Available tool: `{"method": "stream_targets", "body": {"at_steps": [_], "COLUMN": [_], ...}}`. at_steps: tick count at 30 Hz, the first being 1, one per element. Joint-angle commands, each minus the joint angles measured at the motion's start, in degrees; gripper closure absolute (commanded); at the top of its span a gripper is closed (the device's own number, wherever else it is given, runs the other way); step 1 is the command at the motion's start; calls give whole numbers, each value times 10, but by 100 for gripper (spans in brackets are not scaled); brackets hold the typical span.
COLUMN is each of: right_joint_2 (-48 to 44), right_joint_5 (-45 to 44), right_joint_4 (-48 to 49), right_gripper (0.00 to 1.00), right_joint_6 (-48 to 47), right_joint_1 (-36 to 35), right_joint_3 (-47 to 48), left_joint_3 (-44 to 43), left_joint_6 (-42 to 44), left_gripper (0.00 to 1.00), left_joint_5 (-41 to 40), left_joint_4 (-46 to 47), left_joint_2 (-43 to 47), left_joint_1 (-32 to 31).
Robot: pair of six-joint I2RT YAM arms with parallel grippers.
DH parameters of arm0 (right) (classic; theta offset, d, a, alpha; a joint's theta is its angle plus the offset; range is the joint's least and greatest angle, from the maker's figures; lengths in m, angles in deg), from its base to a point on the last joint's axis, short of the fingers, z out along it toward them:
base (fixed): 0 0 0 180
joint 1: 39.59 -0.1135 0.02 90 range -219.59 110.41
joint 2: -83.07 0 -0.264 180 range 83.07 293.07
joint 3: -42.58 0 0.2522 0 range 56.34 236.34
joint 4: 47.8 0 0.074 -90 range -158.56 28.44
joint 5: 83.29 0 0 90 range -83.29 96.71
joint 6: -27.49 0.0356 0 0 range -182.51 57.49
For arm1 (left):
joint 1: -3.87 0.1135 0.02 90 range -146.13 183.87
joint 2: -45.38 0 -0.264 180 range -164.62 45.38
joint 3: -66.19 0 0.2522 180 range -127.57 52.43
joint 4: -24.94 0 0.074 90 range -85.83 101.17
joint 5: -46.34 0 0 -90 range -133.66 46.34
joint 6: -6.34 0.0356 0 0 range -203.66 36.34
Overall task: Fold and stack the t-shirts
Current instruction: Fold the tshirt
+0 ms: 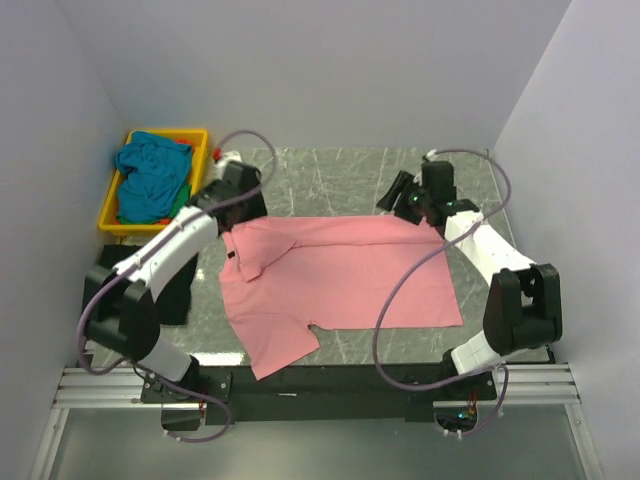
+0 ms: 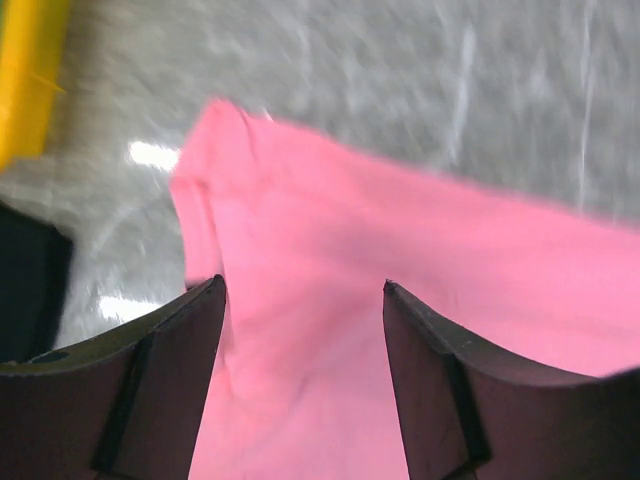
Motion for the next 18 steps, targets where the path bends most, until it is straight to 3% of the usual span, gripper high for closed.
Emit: {"method": "stream_targets", "body": {"at_steps": [1,7,11,18], "right_joint_2": [-46,-109,-156,-222], "right_joint_5": [-3,7,14,15], "right_joint_4": [-12,-26,-27,-41], "right_gripper": [35,33,33,33], "right_joint_6": [-19,-34,-32,-34], "right_joint_1": [-48,-88,-91,-91], "right_joint_3": [-48,-108,-156,-220], "left_joint_3": [68,136,135,94], "left_joint_6": [32,6,6,33], "left_gripper": [30,48,70,80], "left_joint_5": [-84,-134,-145,-153], "left_joint_4": [-42,-61,-47,-32], "left_joint_2": [44,40,0,-91], "left_joint_1": [-98,-207,-236,-239]}}
